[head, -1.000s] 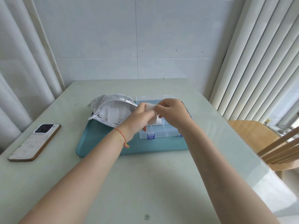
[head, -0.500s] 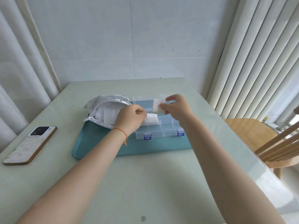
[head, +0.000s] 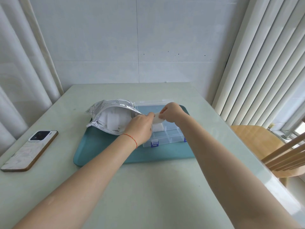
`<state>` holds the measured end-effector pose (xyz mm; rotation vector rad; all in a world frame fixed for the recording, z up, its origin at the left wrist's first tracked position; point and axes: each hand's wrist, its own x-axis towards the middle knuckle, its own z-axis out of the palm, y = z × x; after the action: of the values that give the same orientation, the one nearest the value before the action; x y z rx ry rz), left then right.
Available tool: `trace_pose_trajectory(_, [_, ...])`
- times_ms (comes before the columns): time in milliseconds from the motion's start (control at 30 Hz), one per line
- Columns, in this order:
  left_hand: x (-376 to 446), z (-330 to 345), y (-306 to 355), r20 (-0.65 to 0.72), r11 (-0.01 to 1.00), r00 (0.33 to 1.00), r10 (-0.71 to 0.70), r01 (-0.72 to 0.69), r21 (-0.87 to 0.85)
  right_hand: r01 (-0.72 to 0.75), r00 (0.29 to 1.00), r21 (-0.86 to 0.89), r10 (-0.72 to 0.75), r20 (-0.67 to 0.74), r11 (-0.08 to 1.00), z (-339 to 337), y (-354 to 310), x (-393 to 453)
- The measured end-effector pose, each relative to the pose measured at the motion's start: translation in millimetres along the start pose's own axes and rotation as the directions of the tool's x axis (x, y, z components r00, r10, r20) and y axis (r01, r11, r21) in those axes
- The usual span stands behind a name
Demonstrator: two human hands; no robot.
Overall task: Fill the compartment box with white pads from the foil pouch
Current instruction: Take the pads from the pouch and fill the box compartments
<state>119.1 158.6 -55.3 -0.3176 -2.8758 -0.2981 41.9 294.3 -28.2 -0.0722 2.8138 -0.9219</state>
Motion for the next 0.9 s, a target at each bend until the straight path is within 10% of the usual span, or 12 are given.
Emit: trace_pose_trajectory(900, [12.2, -8.0, 13.3, 0.136, 0.935, 0.99, 0.032, -0.077, 0.347, 0.05, 0.992, -0.148, -0.031, 0.126, 0.988, -6.0, 4.5, -9.1])
